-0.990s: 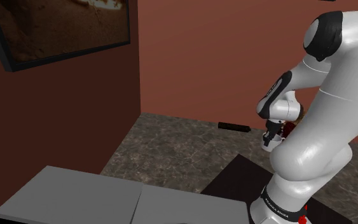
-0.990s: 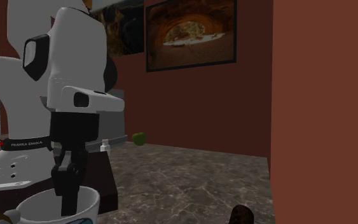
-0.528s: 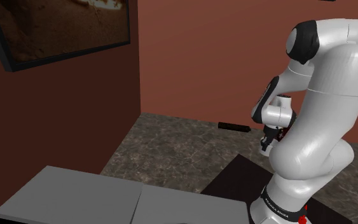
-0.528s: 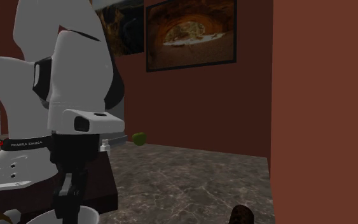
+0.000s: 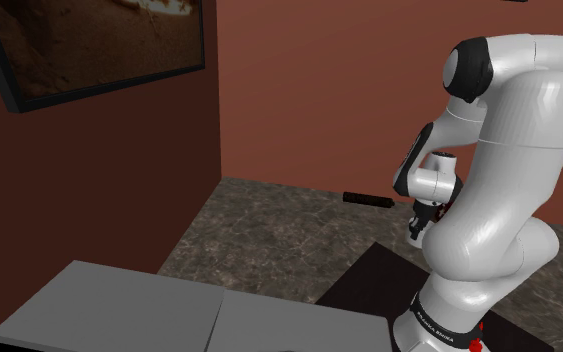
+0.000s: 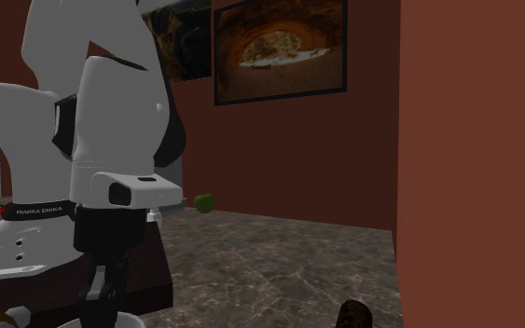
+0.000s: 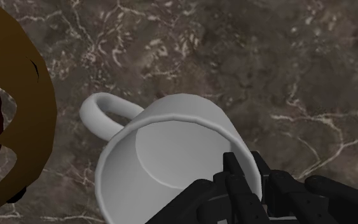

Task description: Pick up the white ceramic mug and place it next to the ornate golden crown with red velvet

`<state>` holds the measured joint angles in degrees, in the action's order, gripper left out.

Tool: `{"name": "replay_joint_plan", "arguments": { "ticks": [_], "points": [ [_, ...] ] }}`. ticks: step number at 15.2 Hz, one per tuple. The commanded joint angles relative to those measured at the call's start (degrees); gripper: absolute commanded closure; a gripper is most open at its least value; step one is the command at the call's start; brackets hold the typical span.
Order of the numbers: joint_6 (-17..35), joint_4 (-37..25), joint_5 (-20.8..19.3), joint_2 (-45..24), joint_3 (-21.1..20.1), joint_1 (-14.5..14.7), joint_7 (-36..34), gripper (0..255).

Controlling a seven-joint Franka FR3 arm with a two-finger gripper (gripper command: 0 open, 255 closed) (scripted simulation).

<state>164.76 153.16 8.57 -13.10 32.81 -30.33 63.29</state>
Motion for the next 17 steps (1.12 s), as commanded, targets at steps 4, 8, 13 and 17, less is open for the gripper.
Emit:
{"name": "replay_joint_plan", "arguments": {
  "ticks": [4,8,13,17],
  "points": [
    [0.0,0.0,0.0,0.0,0.0,0.0,0.0,0],
    [-2.0,0.4,-4.0,2.7,3.6,2.8,-2.9,0],
    [-8.5,0.9,-17.1,11.2,10.3,7.3,-12.3,0],
    [-8.5,0.9,-17.2,11.2,10.3,7.2,-12.3,0]
  ]
}}
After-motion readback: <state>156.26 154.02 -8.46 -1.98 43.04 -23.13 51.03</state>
